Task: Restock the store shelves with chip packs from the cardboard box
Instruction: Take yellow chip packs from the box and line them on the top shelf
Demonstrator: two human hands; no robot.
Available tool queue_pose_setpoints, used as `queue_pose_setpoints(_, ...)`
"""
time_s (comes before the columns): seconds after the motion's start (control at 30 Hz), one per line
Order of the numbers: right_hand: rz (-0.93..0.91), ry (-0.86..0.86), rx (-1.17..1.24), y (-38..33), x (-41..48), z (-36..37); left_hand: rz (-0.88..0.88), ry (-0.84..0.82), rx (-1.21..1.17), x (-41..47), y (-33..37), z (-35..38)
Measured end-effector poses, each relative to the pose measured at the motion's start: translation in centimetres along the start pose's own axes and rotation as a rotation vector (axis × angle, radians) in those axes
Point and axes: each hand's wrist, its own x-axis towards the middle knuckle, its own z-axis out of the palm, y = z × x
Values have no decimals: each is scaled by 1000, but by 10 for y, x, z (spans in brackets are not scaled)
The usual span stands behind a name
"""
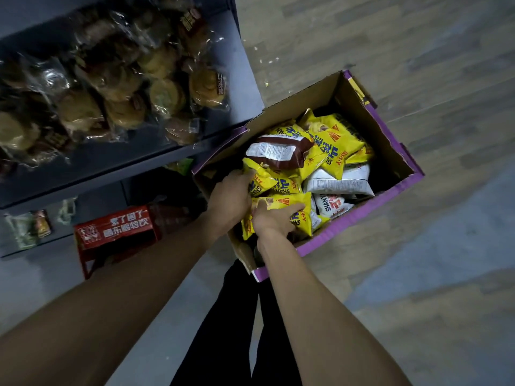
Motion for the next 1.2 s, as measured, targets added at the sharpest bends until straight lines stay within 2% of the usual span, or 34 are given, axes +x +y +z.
queue_pose_setpoints(0.23,-11,44,35,-3,13,-7,-49,-61,-48,23,-5,10)
queue_pose_setpoints(0.3,-141,67,-25,-1,9,-23,-65,-79,-89,24,-7,9)
queue_pose_setpoints(0.47,-656,202,-207,-16,1,-82,-109,-103,-79,28,-13,15)
queue_pose_setpoints(0.57,-812,249,-304,-36,20,-102,-95,-69,108,23,-11,31)
queue_pose_setpoints(0.63,-874,267,-413,-45,38,-107,-118,-56,141,20,-11,42)
queue_pose_setpoints(0.77,-841,414,-738,-51,63,-104,-139,7,144,23,-11,51)
queue_pose_setpoints(0.87,-742,483,-857,-57,67,-95,-107,52,121,27,-10,45)
queue_pose_setpoints(0.97,-707,445,-862,-61,70,-90,-66,60,67,18,-3,26)
queue_pose_setpoints(1.07,-749,427,-831,-60,68,-92,-27,94,52,-8,12,-5)
queue_pose_setpoints(1.2,-858,489,-740,-51,60,-105,84,301,16,-39,32,-43)
